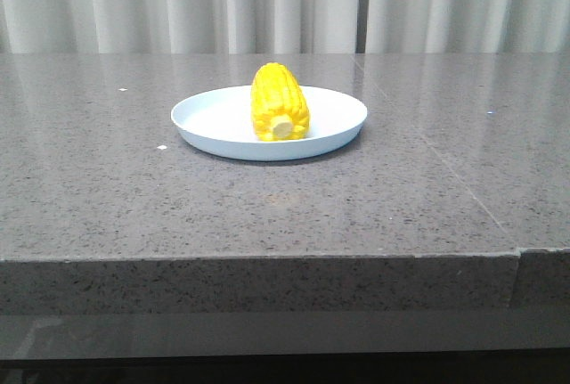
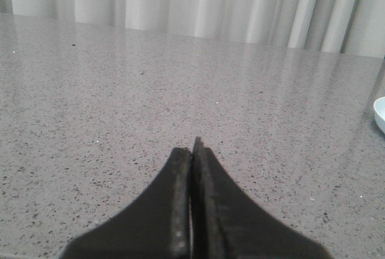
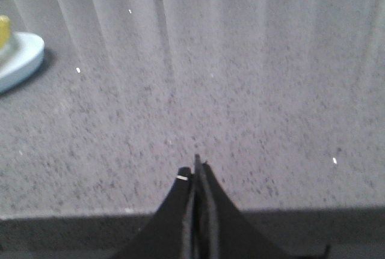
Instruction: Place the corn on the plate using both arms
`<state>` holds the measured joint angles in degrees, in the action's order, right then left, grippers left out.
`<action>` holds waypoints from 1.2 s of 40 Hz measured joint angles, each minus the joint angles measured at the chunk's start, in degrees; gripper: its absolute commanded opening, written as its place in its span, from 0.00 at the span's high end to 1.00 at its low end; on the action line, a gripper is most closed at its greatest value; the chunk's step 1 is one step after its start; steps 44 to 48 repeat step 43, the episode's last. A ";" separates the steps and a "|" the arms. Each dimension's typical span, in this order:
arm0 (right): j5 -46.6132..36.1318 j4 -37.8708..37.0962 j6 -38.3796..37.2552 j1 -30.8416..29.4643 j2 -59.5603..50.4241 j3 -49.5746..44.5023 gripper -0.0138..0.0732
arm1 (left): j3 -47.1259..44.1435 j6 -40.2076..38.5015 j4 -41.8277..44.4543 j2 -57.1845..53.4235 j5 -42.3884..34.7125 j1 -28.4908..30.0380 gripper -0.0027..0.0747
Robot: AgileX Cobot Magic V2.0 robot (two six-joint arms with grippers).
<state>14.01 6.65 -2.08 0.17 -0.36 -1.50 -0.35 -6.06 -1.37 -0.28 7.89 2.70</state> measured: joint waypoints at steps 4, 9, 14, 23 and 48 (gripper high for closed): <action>0.58 -0.35 0.94 -1.01 -0.12 0.00 0.91 | 0.00 0.00 0.00 0.00 0.00 0.00 0.99; 0.58 -0.35 1.14 -1.59 -0.22 0.00 0.91 | 0.00 0.00 0.00 0.00 0.00 0.00 0.99; 0.58 -0.35 1.14 -1.59 -0.22 0.00 0.91 | 0.00 0.00 0.00 0.00 0.00 0.00 0.99; 0.58 -0.35 1.14 -1.59 -0.22 0.00 0.91 | 0.00 0.00 0.00 0.00 0.00 0.00 0.99; 0.58 -0.47 1.14 -1.59 -0.22 0.00 0.91 | 0.00 0.00 0.00 0.00 0.00 0.00 0.99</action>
